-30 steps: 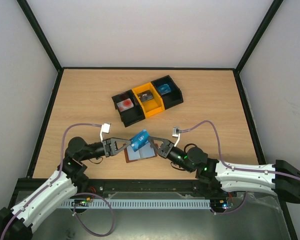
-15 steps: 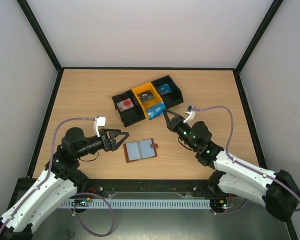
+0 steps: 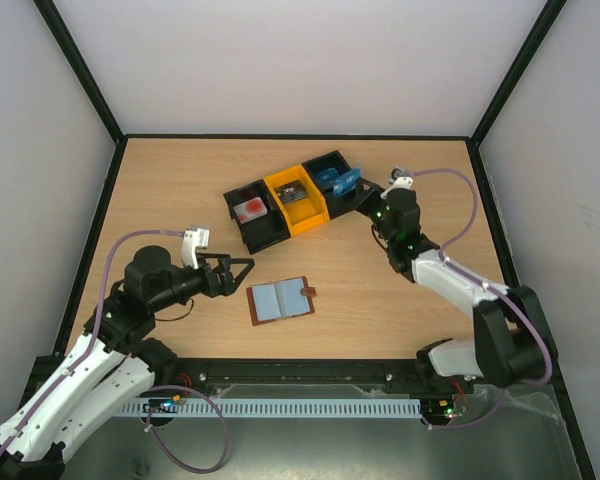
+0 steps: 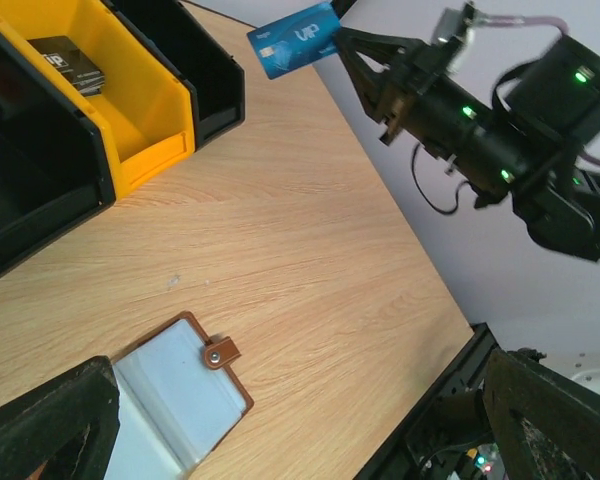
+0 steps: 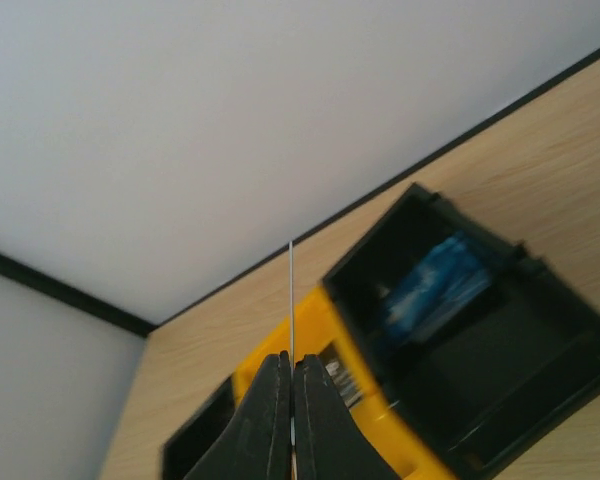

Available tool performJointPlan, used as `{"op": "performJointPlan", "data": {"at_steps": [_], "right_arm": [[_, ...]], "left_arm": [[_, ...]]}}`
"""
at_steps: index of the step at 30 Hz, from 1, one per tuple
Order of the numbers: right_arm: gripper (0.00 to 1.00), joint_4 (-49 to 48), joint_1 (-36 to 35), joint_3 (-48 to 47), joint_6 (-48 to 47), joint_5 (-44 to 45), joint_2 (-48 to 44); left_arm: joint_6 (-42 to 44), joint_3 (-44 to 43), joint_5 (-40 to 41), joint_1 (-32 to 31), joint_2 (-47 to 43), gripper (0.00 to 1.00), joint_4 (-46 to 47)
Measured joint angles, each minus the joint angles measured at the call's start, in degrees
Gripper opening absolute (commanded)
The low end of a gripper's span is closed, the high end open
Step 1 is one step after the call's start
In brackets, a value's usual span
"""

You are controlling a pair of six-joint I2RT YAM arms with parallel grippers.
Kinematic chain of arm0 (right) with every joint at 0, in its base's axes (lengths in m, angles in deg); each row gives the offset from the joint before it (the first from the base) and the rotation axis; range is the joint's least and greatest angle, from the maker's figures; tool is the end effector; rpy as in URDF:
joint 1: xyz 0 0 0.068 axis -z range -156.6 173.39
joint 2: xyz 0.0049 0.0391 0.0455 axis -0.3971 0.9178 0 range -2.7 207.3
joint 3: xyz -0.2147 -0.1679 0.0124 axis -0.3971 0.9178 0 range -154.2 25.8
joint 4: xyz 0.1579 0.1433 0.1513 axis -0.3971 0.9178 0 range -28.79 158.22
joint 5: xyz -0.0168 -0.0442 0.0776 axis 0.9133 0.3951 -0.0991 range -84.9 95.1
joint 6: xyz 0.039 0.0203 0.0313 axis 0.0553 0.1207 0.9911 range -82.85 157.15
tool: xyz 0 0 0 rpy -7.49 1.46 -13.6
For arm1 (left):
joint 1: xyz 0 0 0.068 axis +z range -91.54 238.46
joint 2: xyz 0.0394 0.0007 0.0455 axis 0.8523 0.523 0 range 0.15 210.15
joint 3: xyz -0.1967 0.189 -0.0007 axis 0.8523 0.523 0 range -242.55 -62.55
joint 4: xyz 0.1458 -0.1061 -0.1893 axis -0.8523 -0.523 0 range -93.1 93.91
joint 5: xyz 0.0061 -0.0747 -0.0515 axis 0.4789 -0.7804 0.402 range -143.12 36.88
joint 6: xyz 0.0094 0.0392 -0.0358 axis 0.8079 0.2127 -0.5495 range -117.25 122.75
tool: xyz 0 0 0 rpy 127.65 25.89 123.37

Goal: Take the credit cards out of the card holder

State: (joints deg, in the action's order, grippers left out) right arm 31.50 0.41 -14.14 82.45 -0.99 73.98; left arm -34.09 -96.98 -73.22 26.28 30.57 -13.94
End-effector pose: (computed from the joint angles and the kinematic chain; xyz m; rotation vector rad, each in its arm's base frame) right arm 0.2746 0.1206 0.2585 0.2637 1.7718 0.9669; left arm 0.1094 -0.0832 0.2985 0.1905 1.9495 -1.1449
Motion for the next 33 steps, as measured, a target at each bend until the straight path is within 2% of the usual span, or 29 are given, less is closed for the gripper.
{"op": "performJointPlan", "data": {"at_steps": [10,16,33], "right_arm": [[0.02,0.7,3.3,-14.6,-6.5,0.6,20.6],[0.02,1.1,3.3,-23.4,-8.8,0.4,29.1],[0.02,3.1,3.4,-34.0,-8.8,-1.9,43.5]], "left_arm": [[1.8,0.0,0.3,0.0,-0.9,1.00,-1.3],[1.9,0.0,0.7,0.0,-1.5,1.00,-1.4],[2.0,0.0,0.6,0.0,-1.9,1.00,-1.4]]}}
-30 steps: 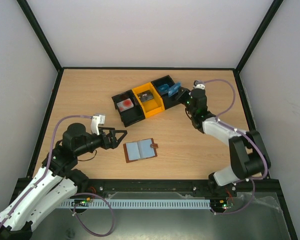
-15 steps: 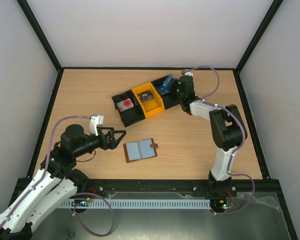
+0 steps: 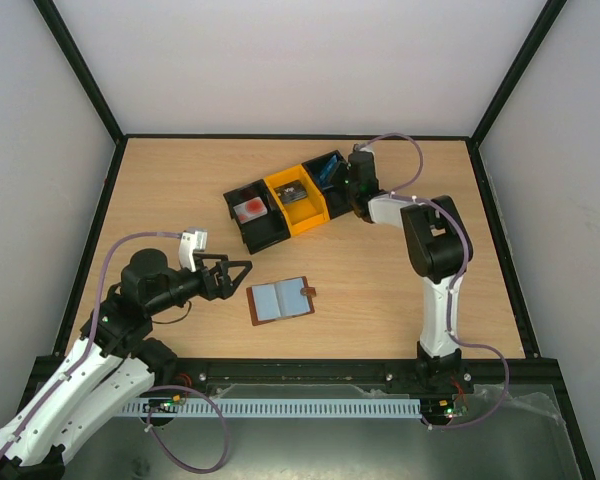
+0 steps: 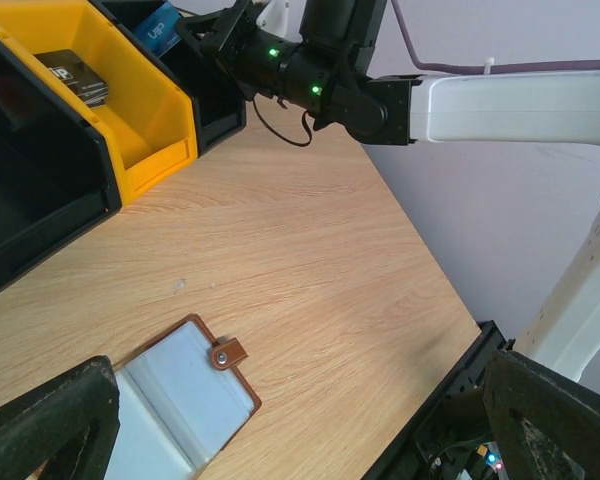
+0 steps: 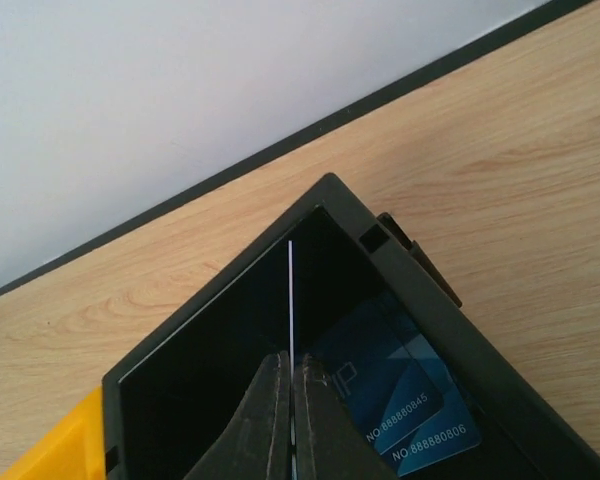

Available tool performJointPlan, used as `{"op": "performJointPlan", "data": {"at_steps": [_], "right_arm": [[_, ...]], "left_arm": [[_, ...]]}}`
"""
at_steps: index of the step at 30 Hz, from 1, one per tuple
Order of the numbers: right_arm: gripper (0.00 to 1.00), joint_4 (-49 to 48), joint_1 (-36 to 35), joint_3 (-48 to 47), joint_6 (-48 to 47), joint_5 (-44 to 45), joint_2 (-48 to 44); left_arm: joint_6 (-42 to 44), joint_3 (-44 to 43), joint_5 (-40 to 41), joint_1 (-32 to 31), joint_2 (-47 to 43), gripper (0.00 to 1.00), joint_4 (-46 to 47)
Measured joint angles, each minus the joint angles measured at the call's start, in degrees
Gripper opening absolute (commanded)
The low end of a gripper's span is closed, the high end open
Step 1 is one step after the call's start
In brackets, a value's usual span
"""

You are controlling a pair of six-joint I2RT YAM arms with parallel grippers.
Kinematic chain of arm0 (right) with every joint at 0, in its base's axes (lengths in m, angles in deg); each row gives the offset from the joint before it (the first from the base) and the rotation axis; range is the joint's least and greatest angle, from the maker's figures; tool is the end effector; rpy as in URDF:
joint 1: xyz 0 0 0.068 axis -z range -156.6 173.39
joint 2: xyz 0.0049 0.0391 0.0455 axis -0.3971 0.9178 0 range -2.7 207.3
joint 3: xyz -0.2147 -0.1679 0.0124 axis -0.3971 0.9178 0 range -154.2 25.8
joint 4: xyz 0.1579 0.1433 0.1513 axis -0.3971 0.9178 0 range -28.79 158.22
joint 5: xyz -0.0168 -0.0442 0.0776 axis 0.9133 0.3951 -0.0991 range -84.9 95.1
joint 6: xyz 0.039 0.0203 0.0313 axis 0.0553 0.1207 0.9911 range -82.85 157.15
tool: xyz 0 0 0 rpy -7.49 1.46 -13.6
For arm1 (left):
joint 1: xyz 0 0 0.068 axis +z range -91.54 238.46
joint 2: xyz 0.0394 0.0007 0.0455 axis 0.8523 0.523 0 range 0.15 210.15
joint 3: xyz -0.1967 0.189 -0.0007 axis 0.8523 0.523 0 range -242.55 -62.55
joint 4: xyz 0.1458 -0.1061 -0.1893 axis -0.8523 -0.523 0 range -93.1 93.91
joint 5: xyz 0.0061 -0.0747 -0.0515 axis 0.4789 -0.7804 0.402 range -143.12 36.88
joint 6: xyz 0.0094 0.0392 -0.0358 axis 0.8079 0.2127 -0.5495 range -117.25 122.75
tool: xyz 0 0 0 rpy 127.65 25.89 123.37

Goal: Take the credit cards out of the card holder

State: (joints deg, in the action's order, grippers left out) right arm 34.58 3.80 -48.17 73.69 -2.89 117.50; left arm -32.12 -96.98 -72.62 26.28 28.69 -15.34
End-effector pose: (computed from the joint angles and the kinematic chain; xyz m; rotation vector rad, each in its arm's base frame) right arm 0.4397 0.1618 0.1696 0.1960 1.9808 0.7824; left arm 0.1041 -0.0794 0.2996 0.2162 1.9293 -1.1155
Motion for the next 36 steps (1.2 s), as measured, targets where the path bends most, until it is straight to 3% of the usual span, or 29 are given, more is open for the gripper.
{"op": "performJointPlan", "data": {"at_steps": [6,18,36], "right_arm": [[0.03,1.2,0.1,-1.5,0.8,-0.7,2.1],[0.25,8.4,0.1,-10.4,-0.7,-0.5,6.1],[0.35,17.7,0.0,-15.0,-4.4,3.0,6.1]], "left_arm": [[0.0,0.0,0.0,0.0,0.1,1.00,0.0],[0.0,0.0,0.3,0.0,1.4,1.00,-0.1],[-0.1,0.0,3.7,0.0,3.8,1.00,-1.8]]}}
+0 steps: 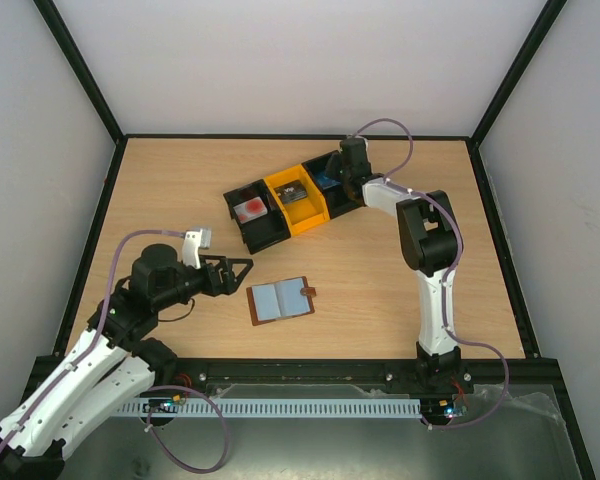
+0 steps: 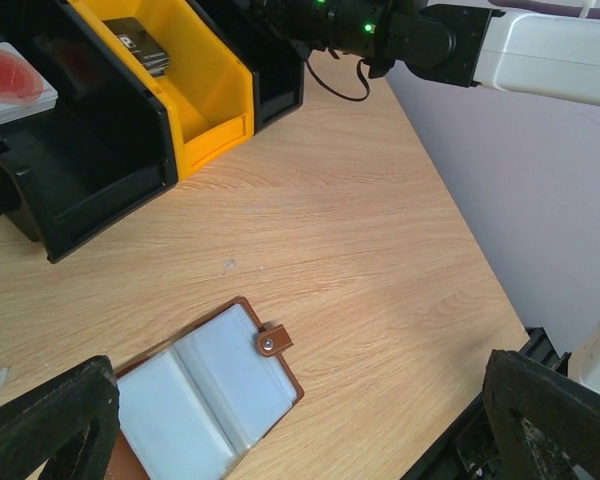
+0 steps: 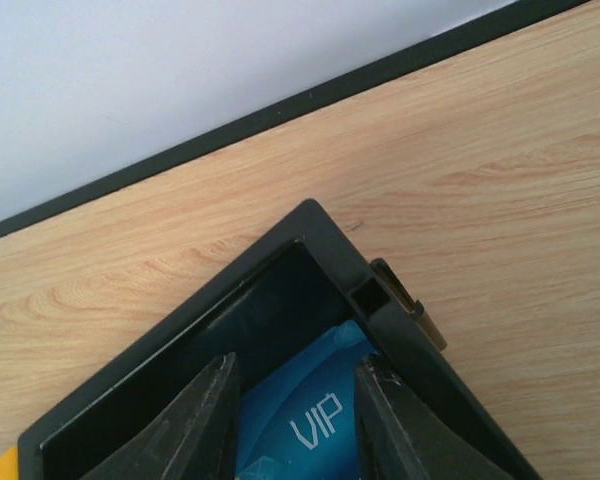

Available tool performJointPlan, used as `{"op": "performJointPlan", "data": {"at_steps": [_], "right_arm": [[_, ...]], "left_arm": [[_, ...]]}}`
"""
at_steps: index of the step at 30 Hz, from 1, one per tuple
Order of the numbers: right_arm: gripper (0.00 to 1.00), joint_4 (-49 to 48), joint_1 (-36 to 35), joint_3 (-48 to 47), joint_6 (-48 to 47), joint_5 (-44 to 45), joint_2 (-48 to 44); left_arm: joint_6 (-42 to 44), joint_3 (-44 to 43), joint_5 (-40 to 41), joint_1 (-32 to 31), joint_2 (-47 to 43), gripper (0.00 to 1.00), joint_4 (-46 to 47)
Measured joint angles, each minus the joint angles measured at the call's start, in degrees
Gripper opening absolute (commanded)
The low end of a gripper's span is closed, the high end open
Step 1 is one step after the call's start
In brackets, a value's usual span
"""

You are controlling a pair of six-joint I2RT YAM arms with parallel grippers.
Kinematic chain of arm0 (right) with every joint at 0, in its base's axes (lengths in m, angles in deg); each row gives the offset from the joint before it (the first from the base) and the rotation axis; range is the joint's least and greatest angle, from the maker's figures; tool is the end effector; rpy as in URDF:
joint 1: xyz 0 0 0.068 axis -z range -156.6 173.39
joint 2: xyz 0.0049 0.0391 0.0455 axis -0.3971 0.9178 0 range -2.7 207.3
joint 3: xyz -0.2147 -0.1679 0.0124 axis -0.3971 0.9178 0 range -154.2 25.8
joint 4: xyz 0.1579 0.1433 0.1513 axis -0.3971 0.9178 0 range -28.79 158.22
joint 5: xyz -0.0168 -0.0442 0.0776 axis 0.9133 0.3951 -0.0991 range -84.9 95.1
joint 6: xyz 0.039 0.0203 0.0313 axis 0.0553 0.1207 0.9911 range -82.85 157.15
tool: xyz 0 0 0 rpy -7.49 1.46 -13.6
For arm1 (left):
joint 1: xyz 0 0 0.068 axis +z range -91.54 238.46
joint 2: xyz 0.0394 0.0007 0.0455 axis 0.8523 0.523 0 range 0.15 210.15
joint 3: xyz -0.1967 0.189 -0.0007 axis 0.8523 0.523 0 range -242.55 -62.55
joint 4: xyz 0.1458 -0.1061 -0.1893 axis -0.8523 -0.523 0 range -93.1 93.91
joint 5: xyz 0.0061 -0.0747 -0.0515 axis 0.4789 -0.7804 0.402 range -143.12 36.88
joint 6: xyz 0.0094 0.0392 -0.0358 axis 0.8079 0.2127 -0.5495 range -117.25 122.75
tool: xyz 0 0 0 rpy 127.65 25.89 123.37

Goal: Take the credit cards out of the card holder

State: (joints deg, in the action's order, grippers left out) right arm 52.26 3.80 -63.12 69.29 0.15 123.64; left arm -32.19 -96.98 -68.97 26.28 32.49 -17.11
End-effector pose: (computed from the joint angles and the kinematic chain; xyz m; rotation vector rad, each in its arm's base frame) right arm 0.4735 0.1718 0.1727 0.1781 2.1218 0.6356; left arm 0.1151 -0.0838 0.2885 0.1525 2.0264 -1.0332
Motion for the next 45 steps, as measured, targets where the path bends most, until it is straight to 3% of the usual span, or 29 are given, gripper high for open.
{"op": "performJointPlan", "data": {"at_steps": [15,25,33,37,45], "right_arm": [[0.35,10.2,0.1,-3.1,0.0,0.8,-4.1],[0.35,11.9,-0.4,17.9,1.7,-1.8,-31.7],[0.35,13.3,-5.7,35.7,1.7,-3.7,-47.6],[0.35,14.1,-10.6,42.5,2.5,-4.9,-52.5],[0.35,10.9,-20.4,55.6,10.6,-6.3,-59.9]], "left_arm": [[0.5,-3.4,3.6,0.0,4.4,1.00,-3.6],[0.6,-4.5,3.2,0.0,6.1,1.00,-4.0],[-1.3,-2.3,-2.6,0.0,10.1,0.82,-2.1],[-3.5,0.1,-4.9,0.0,11.7,0.76,0.4],[-10.1,9.0,-9.3,-0.4,15.9,0.54,9.1]]}}
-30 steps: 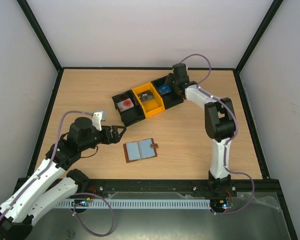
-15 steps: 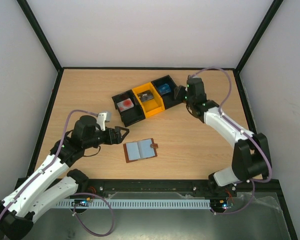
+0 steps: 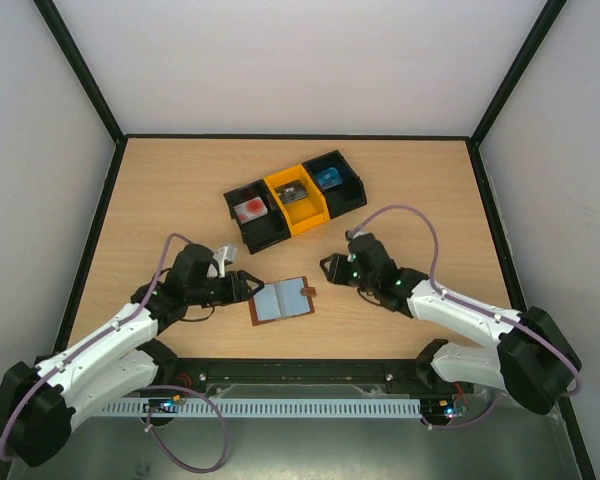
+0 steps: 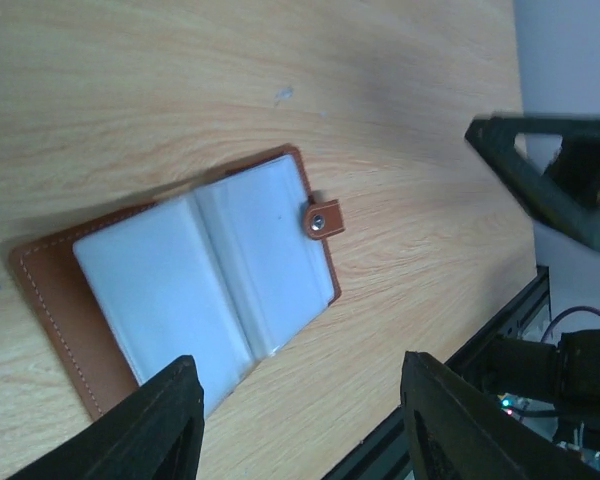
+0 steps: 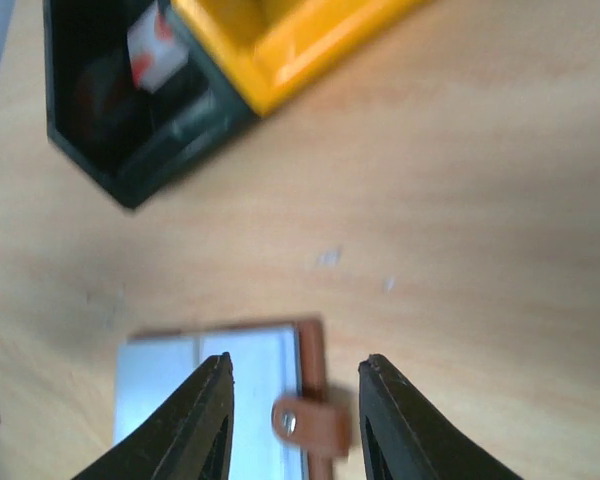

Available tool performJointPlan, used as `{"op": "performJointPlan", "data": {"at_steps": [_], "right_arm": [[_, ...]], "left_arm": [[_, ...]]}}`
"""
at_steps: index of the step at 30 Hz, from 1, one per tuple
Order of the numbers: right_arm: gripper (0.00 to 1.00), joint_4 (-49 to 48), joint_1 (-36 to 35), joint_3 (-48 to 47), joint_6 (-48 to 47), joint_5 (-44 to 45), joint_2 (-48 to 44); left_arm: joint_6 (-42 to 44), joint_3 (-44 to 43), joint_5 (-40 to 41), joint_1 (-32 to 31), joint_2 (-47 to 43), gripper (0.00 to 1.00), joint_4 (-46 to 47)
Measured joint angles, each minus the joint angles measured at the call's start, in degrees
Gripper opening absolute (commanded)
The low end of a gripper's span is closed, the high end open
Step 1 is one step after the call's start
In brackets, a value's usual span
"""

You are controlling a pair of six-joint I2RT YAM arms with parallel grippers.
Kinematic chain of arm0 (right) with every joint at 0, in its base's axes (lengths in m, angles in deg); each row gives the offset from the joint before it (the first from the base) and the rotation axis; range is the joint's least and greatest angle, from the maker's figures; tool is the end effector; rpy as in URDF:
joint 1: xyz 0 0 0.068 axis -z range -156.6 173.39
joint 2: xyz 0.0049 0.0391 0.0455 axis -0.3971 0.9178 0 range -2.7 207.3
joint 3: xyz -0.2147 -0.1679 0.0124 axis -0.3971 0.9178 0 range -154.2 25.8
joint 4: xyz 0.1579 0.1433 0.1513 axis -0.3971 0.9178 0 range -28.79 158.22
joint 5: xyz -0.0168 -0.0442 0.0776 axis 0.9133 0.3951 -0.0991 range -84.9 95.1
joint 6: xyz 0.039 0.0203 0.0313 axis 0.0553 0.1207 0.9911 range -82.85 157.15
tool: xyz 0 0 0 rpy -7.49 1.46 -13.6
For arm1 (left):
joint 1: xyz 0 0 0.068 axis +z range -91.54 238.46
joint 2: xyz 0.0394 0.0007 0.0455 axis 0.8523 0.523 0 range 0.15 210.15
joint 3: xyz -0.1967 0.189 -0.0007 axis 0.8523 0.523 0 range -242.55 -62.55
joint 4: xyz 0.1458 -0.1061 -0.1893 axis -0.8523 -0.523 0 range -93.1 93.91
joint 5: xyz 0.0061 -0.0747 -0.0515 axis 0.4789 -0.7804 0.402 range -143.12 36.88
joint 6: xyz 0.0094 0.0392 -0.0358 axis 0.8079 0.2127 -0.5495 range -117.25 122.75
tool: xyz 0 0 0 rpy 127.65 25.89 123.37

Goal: Take the credit cards out of the card holder

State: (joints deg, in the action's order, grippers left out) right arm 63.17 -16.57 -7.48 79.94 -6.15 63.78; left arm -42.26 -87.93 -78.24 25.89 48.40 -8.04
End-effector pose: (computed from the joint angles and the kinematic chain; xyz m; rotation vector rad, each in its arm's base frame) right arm 0.1806 0.1605 0.2089 -0.0624 2.3630 0.9841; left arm 0.1441 -0.1099 0.2099 0.0178 2.3938 -1.1916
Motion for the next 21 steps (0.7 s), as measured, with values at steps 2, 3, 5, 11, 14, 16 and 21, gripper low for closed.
{"op": "performJointPlan", "data": {"at_steps": [2,3,5,11,14,16,21], "right_arm": [[0.35,-1.5,-3.6,2.8,2.4,-0.3,0.0],[0.35,-2.3,-5.2,4.0,3.6,-0.4,0.0],[0.36,-3.7,-8.0,5.7,5.6,-0.3,0.3],[0.38,-9.0,-15.0,7.6,10.6,0.0,2.8],[0.38,-11.5,-18.1,7.6,12.0,0.5,4.1],[0.38,-12.3,-19.5,7.4,12.4,0.9,5.2],[0.39,-13.8,-20.8,7.4,13.5,1.7,8.0]], "left_arm": [[-1.2,1.9,-0.6,-0.3,1.1,0.53,2.3],[-1.7,2.7,-0.8,-0.3,1.6,0.53,3.3],[-2.6,4.3,-1.0,-0.5,2.5,0.51,5.4],[-5.0,9.6,-1.6,-0.6,5.1,0.42,12.4],[-5.5,11.2,-1.8,-0.6,6.8,0.41,14.7],[-5.6,12.0,-1.9,-0.6,7.4,0.41,16.1],[-6.4,14.7,-1.9,-0.6,8.3,0.38,19.9]]}}
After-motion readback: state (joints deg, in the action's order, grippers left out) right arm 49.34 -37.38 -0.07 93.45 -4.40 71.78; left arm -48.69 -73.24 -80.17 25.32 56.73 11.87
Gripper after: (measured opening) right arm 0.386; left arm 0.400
